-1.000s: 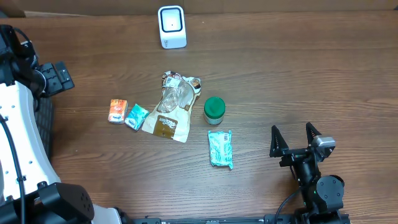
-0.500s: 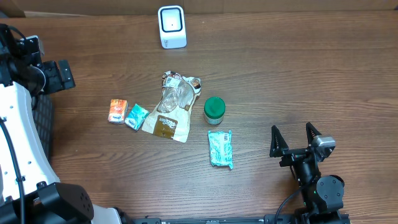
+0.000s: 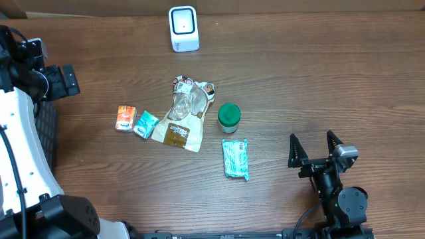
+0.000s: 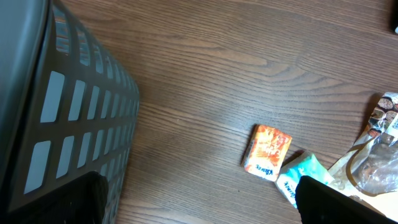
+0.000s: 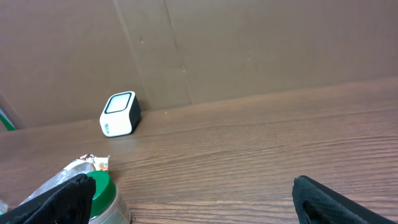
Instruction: Scan the item barcode
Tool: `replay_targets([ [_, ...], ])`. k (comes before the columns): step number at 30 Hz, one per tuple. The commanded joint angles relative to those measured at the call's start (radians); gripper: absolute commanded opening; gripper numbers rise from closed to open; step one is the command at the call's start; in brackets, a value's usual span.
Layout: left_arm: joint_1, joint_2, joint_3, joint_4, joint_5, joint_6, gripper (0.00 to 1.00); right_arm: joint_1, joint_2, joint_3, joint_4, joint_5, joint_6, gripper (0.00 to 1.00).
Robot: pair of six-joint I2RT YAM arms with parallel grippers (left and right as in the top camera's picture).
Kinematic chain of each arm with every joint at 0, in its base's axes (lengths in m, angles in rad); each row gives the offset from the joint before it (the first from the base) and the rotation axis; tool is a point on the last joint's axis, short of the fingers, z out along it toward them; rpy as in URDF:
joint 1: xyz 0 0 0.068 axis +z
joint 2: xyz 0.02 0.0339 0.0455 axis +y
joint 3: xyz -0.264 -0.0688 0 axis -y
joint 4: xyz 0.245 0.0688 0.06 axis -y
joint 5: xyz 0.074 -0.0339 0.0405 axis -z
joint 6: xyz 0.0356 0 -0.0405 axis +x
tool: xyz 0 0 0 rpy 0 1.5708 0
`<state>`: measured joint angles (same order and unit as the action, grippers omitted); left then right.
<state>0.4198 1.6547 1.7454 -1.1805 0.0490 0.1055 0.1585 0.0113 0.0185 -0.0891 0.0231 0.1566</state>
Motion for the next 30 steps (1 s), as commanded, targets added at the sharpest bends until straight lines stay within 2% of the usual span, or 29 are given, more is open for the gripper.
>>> replay_targets([
  [1, 0.005, 0.006, -0.01, 0.003, -0.005, 0.015, 0.99, -0.003, -0.006, -0.01, 0.006, -0.003, -0.005, 1.0],
  [17, 0.005, 0.006, -0.01, 0.003, -0.005, 0.015, 1.0, -0.003, -0.006, -0.01, 0.02, 0.002, -0.005, 1.0],
  [22, 0.005, 0.006, -0.01, 0.003, -0.005, 0.015, 1.0, -0.003, -0.006, -0.007, 0.023, -0.106, -0.006, 1.0],
  [30, 0.005, 0.006, -0.01, 0.003, -0.005, 0.015, 1.0, -0.003, 0.048, 0.176, -0.1, -0.178, -0.006, 1.0],
])
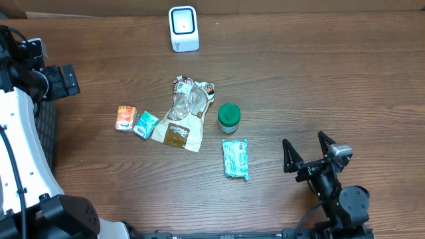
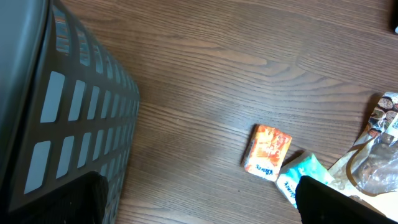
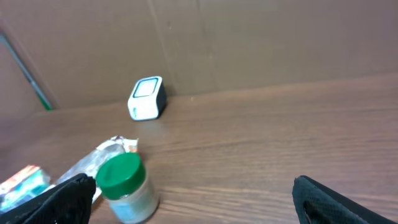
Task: Scan the item barcode
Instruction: 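Swing the right gripper over and lower it onto the green-capped jar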
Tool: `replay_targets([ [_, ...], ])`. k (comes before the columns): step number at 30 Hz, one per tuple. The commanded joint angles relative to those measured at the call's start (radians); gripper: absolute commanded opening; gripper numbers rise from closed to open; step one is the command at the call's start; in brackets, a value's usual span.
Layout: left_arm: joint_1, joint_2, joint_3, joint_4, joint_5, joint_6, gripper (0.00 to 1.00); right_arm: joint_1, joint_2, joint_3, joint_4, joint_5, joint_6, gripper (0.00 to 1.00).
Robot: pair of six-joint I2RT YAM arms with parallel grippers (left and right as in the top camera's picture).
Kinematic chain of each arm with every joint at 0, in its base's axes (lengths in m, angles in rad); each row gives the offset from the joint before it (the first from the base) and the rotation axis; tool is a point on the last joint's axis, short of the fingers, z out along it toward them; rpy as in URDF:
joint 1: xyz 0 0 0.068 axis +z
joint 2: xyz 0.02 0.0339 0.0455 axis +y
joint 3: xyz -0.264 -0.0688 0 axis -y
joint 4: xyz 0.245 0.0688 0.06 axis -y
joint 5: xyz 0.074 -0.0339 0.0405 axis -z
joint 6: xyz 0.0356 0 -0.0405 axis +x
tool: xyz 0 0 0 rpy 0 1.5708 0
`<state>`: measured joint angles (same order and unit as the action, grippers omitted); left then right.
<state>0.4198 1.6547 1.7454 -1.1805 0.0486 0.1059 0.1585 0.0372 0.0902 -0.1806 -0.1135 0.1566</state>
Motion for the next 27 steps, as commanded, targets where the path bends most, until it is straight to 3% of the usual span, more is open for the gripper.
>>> replay_targets([
  [1, 0.005, 0.006, -0.01, 0.003, -0.005, 0.014, 0.99, -0.003, 0.05, 0.161, -0.055, -0.06, -0.006, 1.0],
  [13, 0.005, 0.006, -0.01, 0.003, -0.005, 0.014, 0.99, -0.003, 0.536, 0.784, -0.587, -0.135, -0.009, 1.0],
  [19, 0.005, 0.006, -0.01, 0.003, -0.005, 0.014, 0.99, -0.003, 0.864, 1.094, -0.867, -0.319, -0.008, 1.0],
  [25, 0.005, 0.006, -0.01, 0.003, -0.005, 0.014, 1.0, -0.003, 1.045, 1.122, -0.827, -0.563, 0.04, 1.0],
  [27, 0.005, 0.006, -0.01, 0.003, -0.005, 0.014, 0.99, 0.018, 1.129, 1.122, -0.84, -0.562, 0.027, 0.92],
])
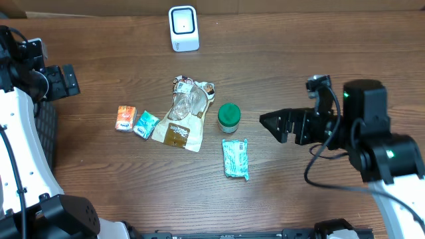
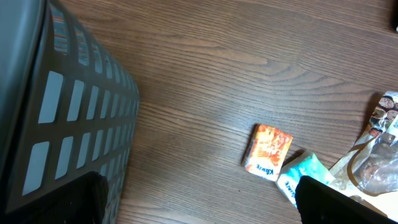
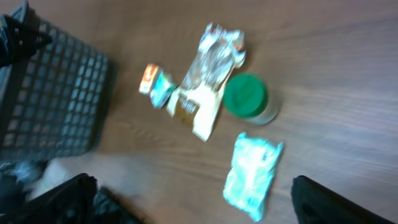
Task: Scan the item barcode
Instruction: 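Swing the right gripper over and lower it onto the green-capped jar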
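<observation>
The white barcode scanner (image 1: 183, 28) stands at the table's far edge. Mid-table lie an orange packet (image 1: 125, 118), a small teal packet (image 1: 145, 124), a brown-and-clear bag (image 1: 182, 114), a green-lidded jar (image 1: 229, 117) and a teal wrapped pack (image 1: 235, 158). My right gripper (image 1: 273, 126) hangs open to the right of the jar, holding nothing. Its blurred wrist view looks down on the jar (image 3: 249, 98) and the teal pack (image 3: 252, 174). My left gripper (image 1: 65, 79) stays open at the far left, above the orange packet (image 2: 267, 151).
A dark slatted basket (image 2: 62, 112) sits at the table's left edge under my left arm, and its grid (image 3: 50, 99) also shows in the right wrist view. Brown board backs the table behind the scanner.
My right gripper was low at the table's front right. It now hangs higher, right of the jar, and its camera looks down on the items. The left arm and the items are unchanged.
My right gripper first sat open at the front right edge, facing the scanner. Then it stood slightly further left with the jar in its view. Now it is raised to the right of the jar. No item has moved and my left arm has held still.
</observation>
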Tool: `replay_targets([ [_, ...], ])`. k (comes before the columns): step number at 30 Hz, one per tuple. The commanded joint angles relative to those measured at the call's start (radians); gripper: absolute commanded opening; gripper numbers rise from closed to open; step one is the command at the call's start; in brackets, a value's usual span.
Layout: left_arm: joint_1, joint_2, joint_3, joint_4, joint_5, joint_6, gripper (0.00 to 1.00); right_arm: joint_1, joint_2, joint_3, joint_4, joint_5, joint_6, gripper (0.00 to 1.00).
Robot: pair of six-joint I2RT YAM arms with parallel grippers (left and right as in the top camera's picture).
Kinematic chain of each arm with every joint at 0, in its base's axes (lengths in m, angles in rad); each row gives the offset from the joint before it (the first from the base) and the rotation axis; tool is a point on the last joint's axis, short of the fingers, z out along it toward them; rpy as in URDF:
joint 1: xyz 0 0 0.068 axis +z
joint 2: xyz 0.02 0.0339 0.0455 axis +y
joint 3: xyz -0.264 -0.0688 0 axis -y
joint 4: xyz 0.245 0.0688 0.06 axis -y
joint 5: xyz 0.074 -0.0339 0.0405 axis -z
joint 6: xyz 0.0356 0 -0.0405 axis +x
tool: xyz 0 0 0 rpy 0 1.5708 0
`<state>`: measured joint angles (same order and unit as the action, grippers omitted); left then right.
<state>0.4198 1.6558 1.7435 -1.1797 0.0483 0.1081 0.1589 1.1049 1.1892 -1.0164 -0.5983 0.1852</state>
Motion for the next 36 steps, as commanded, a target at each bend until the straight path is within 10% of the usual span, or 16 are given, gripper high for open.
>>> replay_targets([
  [1, 0.005, 0.005, -0.008, 0.003, -0.004, 0.012, 1.0, 0.035, 0.091, 0.023, -0.003, -0.055, 0.001, 0.89],
  [15, 0.005, 0.005, -0.008, 0.003, -0.004, 0.012, 1.0, 0.237, 0.672, 0.568, -0.216, 0.464, 0.103, 0.92],
  [36, 0.005, 0.005, -0.008, 0.003, -0.004, 0.012, 1.0, 0.359, 0.912, 0.577, -0.115, 0.531, 0.156, 0.95],
])
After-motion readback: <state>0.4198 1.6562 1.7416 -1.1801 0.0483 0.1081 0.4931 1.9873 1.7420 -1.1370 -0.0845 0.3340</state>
